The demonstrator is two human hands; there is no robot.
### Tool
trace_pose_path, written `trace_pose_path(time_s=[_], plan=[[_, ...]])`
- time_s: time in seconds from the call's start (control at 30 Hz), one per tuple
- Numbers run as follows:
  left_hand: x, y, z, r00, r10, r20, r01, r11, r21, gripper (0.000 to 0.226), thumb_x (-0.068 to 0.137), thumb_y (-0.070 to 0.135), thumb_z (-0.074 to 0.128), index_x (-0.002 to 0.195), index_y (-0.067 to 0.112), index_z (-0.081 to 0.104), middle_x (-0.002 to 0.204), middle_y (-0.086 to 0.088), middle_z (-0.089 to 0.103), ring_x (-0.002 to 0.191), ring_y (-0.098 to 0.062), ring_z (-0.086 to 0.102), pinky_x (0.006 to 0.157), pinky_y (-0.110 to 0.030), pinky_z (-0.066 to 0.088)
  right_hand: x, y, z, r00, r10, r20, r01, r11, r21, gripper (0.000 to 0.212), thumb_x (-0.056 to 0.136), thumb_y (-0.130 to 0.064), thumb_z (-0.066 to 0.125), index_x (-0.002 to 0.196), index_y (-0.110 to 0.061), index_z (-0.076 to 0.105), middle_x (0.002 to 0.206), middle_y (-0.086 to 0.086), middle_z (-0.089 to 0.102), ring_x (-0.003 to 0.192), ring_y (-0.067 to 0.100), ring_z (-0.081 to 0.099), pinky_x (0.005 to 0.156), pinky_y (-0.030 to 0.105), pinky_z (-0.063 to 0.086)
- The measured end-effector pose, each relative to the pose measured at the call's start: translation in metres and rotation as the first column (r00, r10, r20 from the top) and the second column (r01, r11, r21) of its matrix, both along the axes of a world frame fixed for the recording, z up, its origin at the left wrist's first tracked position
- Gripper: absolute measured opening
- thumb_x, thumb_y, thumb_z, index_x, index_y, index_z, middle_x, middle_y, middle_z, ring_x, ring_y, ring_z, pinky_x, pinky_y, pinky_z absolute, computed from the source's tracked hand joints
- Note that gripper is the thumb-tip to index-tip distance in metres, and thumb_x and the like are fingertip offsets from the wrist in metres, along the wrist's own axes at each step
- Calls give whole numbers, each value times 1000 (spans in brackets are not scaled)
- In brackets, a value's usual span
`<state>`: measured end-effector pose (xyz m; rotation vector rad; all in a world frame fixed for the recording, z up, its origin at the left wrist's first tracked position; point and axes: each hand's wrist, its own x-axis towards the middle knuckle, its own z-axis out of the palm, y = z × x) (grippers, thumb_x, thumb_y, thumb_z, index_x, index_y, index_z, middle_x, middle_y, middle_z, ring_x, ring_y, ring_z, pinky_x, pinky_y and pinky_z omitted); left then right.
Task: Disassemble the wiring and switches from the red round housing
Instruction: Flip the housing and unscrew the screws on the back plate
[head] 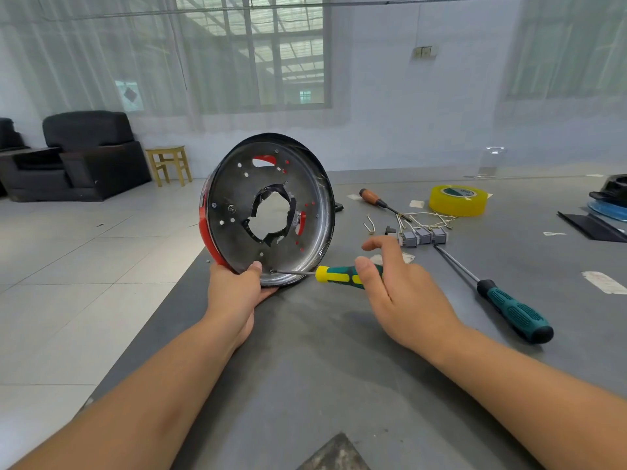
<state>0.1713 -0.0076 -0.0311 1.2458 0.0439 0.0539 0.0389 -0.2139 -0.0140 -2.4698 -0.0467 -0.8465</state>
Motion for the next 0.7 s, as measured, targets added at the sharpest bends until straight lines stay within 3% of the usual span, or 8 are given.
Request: trace_pose_path(time_s=[0.1,0.2,0.3,0.4,0.47,0.53,0.7], plan=[[1,0,0,1000,0,-3,0,1000,-2,37,104,-3,58,138,10,50,136,-10,64,113,-30,71,83,-48,65,0,1,-1,996,85,22,-87,992,88,18,101,-50,44,115,-42,37,76,-9,58,68,8,55,55,24,40],[1,1,0,1000,4,-7,-4,1000,-17,35,104,-4,58,135,12,51,134,-9,65,110,-29,71,80,-46,66,-2,1,-3,984,177,27,-179,975,134,33,97,-29,62,117,-39,39,107,-22,50,92,3,53,72,11,42],[1,1,0,1000,2,1,-2,1000,-10,36,104,-4,58,135,13,50,133,-7,65,109,-26,71,77,-44,66,-2,1,-1,991,130,32,-134,981,138,26,97,-48,50,120,-38,45,93,-16,59,82,7,57,67,18,45],[2,1,-1,1000,-2,11,2,1000,-1,40,104,-4,57,139,13,49,136,-8,64,111,-27,71,83,-48,65,-1,0,0,999,45,-23,-43,993,107,33,100,-62,32,115,-40,50,69,-4,62,66,12,60,66,38,52],[2,1,-1,1000,-1,6,1,1000,-9,40,104,-4,57,139,12,49,137,-8,64,112,-29,71,85,-50,64,-1,-1,-1,997,64,-32,-59,990,130,18,100,-47,43,115,-40,50,75,-3,63,66,11,58,64,35,51],[3,1,-1,1000,-1,0,1,1000,-15,38,104,-4,57,137,12,50,136,-8,65,113,-29,70,85,-50,64,-1,-1,-3,995,93,-24,-89,985,145,29,93,-35,53,119,-42,46,87,-7,62,69,8,56,59,25,46],[3,0,-1,1000,-9,12,9,1000,1,41,104,-4,57,140,12,50,136,-8,66,113,-29,71,81,-46,65,2,-4,-4,1000,27,-8,-25,983,183,33,99,-63,33,122,-40,42,72,-5,64,70,7,61,66,32,49]])
